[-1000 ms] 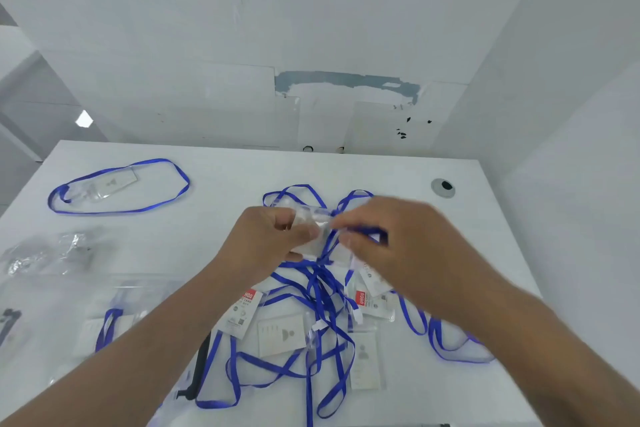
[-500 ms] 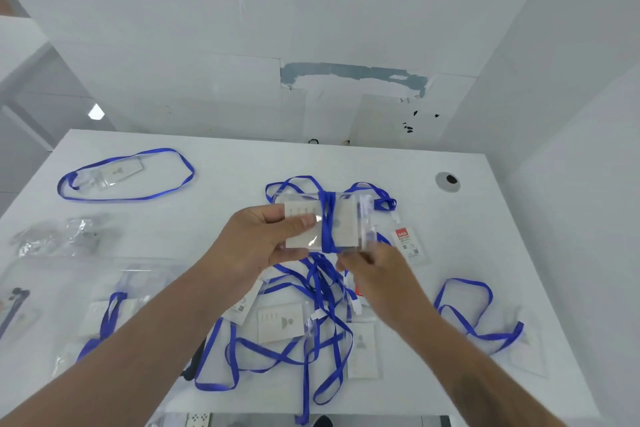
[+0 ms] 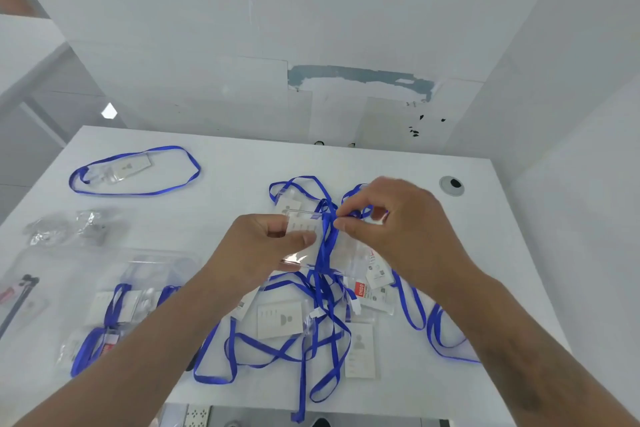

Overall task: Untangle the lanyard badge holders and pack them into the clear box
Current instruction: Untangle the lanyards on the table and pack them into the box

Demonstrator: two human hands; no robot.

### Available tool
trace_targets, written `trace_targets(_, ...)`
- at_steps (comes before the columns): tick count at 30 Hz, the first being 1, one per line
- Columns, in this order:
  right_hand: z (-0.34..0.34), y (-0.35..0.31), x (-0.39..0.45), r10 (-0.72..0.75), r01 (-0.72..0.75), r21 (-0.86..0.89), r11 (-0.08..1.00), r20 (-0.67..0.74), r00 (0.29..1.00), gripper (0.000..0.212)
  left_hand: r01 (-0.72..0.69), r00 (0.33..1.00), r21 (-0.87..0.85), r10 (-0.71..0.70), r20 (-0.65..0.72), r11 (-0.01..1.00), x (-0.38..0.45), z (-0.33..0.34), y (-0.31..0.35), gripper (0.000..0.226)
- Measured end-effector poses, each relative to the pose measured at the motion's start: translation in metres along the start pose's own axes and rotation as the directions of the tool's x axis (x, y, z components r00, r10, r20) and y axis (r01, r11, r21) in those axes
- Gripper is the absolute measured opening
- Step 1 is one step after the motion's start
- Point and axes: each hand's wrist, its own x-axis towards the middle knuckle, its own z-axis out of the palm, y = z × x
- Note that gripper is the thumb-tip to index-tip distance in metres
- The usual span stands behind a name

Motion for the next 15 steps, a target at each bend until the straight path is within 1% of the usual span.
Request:
trace_targets(1, 0.004, 0.001, 0.004, -0.001, 0.002, 0.027, 1.000, -0.009, 1.000, 0.006, 0.006, 1.000, -0.004, -0.006, 0.011, 1.000, -0.004, -0.003, 0.001, 0.020)
trace_targets(2, 0.009, 0.001, 0.006, 0.015, -0.015, 0.076, 0.997, 0.000, 1.000, 0.006, 0.005, 1.000, -0.010, -0.004, 0.022, 1.000, -0.008, -0.008, 0.001, 0.017)
trace_targets(4, 0.022, -0.003, 0.009, 0.076, -0.089, 0.209, 0.974, 0.070, 0.995, 0.008, 0.013, 0.999, -0.009, -0.013, 0.039, 1.000, -0.016, -0.021, -0.002, 0.015)
trace_targets(6, 0.037, -0.011, 0.011, 0.100, -0.140, 0.273, 0.952, 0.155, 0.983, 0.010, 0.033, 0.998, -0.011, -0.033, 0.044, 0.999, -0.023, -0.037, -0.008, 0.014)
trace_targets(9, 0.063, -0.024, 0.017, 0.074, -0.137, 0.278, 0.951, 0.226, 0.971, 0.012, 0.085, 0.996, -0.033, -0.084, 0.028, 0.996, -0.033, -0.064, -0.019, 0.014)
trace_targets(13, 0.101, -0.050, 0.024, 0.039, -0.110, 0.262, 0.959, 0.265, 0.964, 0.011, 0.149, 0.989, -0.077, -0.150, -0.008, 0.986, -0.044, -0.106, -0.037, 0.016)
trace_targets(15, 0.122, -0.068, 0.028, 0.044, -0.120, 0.260, 0.958, 0.278, 0.960, 0.009, 0.171, 0.985, -0.094, -0.174, -0.022, 0.981, -0.050, -0.130, -0.046, 0.015)
